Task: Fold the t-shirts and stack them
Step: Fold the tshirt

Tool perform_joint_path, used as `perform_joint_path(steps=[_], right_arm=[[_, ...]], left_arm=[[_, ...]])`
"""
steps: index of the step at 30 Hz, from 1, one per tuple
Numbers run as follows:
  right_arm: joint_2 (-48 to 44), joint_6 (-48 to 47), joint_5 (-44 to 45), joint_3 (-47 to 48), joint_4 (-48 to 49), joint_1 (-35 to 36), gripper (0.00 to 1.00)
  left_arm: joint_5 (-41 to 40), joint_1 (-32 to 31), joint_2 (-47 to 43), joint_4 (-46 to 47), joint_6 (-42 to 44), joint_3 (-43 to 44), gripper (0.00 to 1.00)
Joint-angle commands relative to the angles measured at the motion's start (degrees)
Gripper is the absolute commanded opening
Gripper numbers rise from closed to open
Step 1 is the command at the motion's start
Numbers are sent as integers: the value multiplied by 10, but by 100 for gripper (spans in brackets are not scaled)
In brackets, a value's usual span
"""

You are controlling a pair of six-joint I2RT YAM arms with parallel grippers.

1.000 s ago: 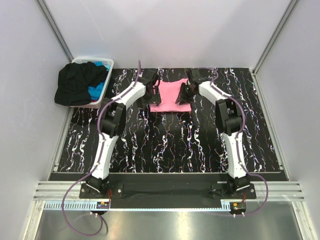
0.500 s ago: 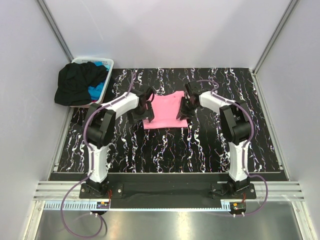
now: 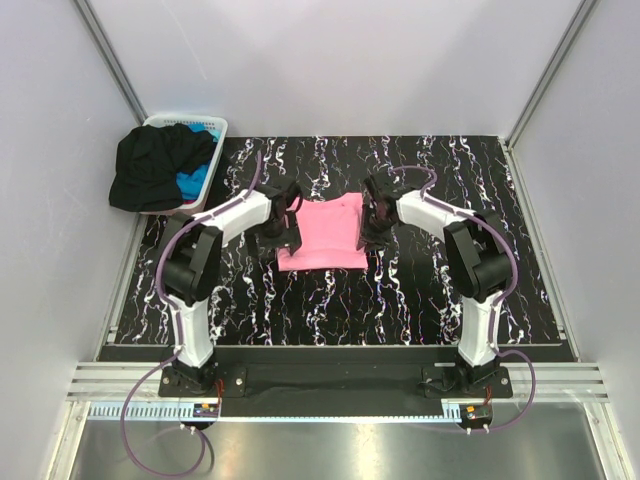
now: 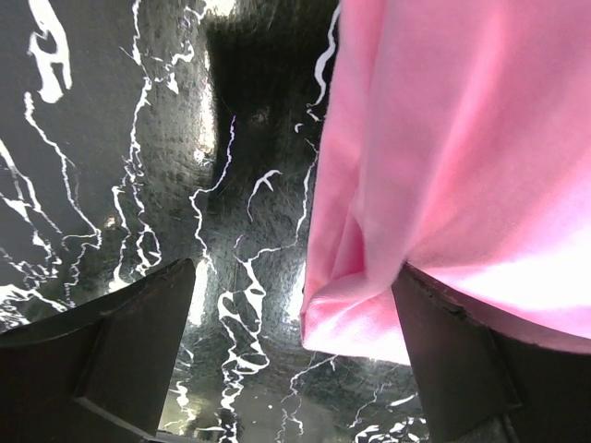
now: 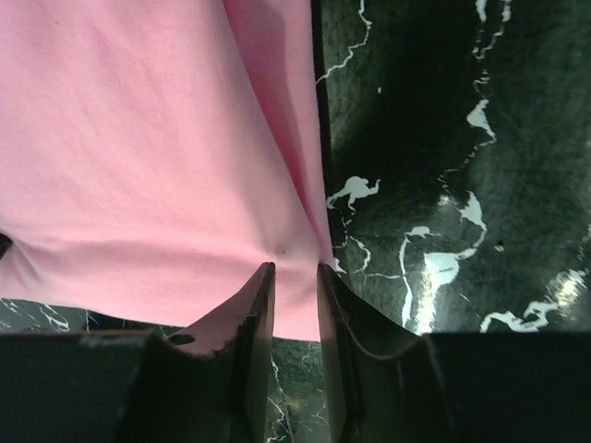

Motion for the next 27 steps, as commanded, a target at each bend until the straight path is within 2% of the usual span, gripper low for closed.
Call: perform_joint_path(steps=[1, 7, 12, 14, 15, 16, 18, 19, 21, 23, 27], right_arm=[[-51, -9, 40, 23, -19, 9, 32], [-73, -14, 48, 61, -38, 14, 33], [-71, -18, 49, 81, -40, 15, 33], [-55, -24, 49, 99, -45, 15, 30], [-48, -26, 51, 106, -49, 15, 27], [-31, -31, 53, 122, -54, 15, 22], [-13, -34, 60, 140, -62, 15, 14], [0, -42, 62, 158, -62, 15, 12], [21, -49, 72, 178, -64, 16, 16], [37, -68, 71, 214, -66, 15, 29], [96, -79, 52, 273, -68, 14, 34]], left_arm=[[-11, 1, -61, -8, 27, 34, 95], [-9, 1, -130, -6, 33, 76, 97], [18, 1, -130, -5, 32, 81, 94], [29, 1, -112, -4, 30, 80, 88], [39, 1, -105, -3, 29, 79, 76], [48, 1, -95, 2, 28, 77, 70], [70, 2, -88, 23, 27, 75, 57], [82, 4, -85, 35, 26, 68, 55], [137, 20, -85, 91, 18, 50, 56], [178, 35, -78, 143, 0, 27, 57], [187, 49, -49, 148, -6, 47, 60]])
